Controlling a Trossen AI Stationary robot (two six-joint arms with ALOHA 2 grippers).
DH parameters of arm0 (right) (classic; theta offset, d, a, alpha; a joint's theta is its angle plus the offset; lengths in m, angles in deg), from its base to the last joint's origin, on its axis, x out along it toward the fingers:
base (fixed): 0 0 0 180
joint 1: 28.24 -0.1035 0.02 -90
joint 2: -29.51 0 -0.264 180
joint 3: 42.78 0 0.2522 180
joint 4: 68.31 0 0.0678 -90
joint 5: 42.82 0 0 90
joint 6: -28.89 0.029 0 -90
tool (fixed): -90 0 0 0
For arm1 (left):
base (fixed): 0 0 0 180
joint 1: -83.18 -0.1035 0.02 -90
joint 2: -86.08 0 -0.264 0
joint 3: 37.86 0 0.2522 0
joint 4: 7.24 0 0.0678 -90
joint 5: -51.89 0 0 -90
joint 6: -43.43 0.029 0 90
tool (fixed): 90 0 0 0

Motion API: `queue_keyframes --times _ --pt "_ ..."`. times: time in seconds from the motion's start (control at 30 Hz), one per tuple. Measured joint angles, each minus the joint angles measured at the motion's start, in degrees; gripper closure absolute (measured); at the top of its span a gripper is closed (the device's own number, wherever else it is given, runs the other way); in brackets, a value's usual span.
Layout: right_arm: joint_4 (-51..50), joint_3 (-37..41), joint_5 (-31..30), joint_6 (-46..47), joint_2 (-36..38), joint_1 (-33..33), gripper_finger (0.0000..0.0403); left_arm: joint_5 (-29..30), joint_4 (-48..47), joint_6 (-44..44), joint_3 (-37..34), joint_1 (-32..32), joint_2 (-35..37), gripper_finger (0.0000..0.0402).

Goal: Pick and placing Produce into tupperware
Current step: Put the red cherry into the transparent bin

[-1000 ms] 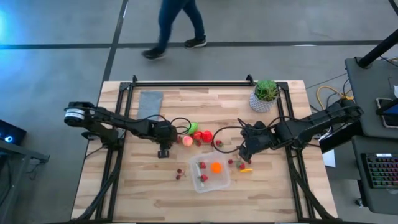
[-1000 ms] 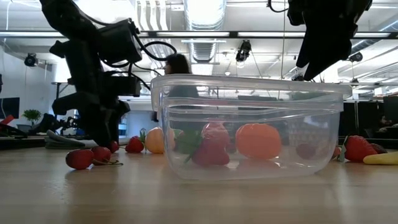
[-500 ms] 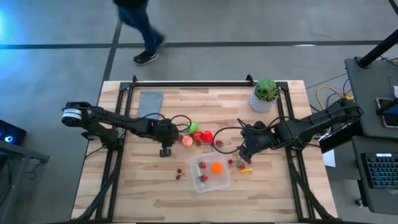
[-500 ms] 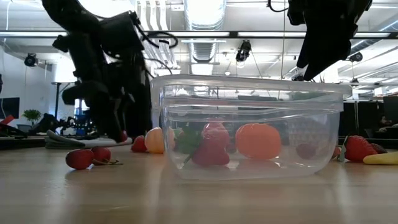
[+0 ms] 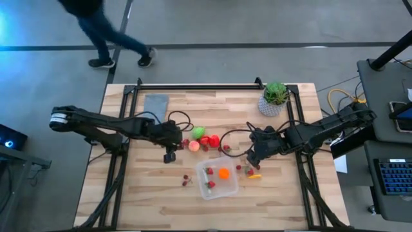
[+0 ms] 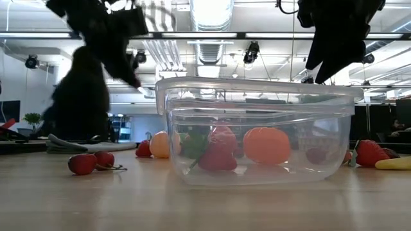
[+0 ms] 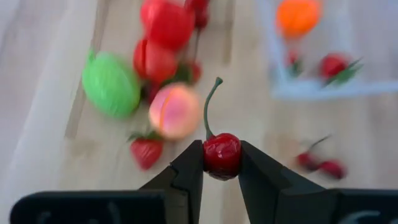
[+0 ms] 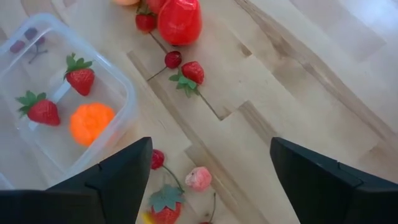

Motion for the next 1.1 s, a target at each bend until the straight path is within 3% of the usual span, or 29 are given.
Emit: queue_keyframes --times 0.13,0.3,0.7,0.93,1.1 --pt "0.0 0.0 0.0 3.1 0.0 0.0 0.0089 -0.9 2.6 -0.1 1.5 2.8 2.9 0.0334" --pt "-0.2 0.0 0.0 4.5 0.0 0.0 0.0083 -4.5 13.6 -1.8 1.4 6.6 2.5 0.0334" --pt "-2.8 -0.2 0.2 -2.4 1.4 0.0 0.0085 -3.8 36.4 -14.9 1.8 12.0 -15.6 0.0334" --pt "-4.4 -0.3 0.2 -6.6 2.9 0.0 0.0079 -1.9 35.7 -15.0 9.0 12.6 -27.1 0.0333" --pt "-4.8 -0.3 0.1 -9.1 4.3 0.0 0.0081 -1.9 25.9 -15.0 16.3 12.7 -32.4 0.0333"
